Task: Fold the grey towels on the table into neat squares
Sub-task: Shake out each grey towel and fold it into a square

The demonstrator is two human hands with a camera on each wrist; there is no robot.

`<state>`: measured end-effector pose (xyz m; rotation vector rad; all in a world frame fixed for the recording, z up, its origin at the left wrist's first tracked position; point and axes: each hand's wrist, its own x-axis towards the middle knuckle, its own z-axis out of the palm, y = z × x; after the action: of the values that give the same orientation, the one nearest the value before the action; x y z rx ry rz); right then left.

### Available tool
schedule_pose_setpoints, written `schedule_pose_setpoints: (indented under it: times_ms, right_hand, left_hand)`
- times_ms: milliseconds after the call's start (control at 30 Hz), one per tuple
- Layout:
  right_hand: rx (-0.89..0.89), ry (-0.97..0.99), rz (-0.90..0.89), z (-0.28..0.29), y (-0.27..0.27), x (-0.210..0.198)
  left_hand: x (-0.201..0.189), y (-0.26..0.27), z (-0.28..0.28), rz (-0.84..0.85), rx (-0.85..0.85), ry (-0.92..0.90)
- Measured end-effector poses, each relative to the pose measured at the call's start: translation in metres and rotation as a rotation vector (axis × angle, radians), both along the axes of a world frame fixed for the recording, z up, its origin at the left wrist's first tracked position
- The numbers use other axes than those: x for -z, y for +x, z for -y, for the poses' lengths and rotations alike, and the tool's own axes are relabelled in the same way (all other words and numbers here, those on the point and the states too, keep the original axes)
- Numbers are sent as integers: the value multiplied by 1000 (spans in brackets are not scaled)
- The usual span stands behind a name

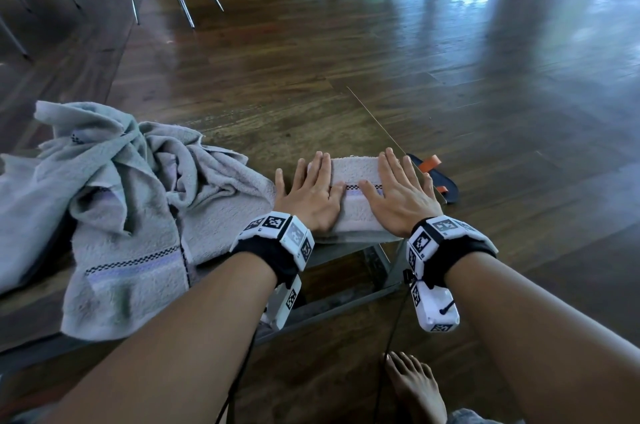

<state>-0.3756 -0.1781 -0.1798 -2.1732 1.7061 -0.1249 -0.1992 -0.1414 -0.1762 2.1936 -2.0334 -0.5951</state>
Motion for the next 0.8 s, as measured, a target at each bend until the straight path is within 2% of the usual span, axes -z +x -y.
schedule_pose_setpoints:
  times_ms: [267, 467, 533, 700, 733, 800]
  right_hand:
    - [81, 25, 16, -1, -8, -1]
    - [100, 64, 21, 0, -8, -2]
    - [95, 59, 21, 0, -9, -3]
    - [69, -21, 7, -3, -10, -5]
    - [70, -30, 22, -5, -11, -8]
    - [91, -58, 93, -7, -11, -15]
  left_hand:
    - [-2, -1, -2, 63, -18, -22]
    - [-9, -8, -11, 200, -221, -177]
    - [-15, -10, -11, 199, -263, -209]
    - [-36, -16, -4, -27, -389, -211]
    - [-41, -17, -3, -109, -403, -240]
    - [-51, -20, -2, -385, -410, -296]
